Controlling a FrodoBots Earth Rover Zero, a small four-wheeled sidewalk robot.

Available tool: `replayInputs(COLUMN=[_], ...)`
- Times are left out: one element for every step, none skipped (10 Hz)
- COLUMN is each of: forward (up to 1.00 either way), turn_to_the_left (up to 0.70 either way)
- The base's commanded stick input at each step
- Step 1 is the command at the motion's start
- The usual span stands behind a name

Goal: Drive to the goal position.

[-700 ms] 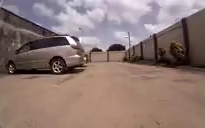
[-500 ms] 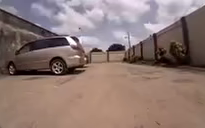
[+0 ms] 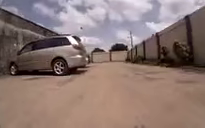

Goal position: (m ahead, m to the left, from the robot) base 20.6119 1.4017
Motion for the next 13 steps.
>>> replayInputs(forward=[0.85,0.85,0.85,0.85,0.85,0.85,0.85,0.85,0.85,0.85,0.85,0.85,0.85], turn_to_the_left=[-0.34,-0.34,-0.12,0.0,0.0,0.0,0.0,0.0,0.0,-0.04,-0.14,-0.23,-0.32])
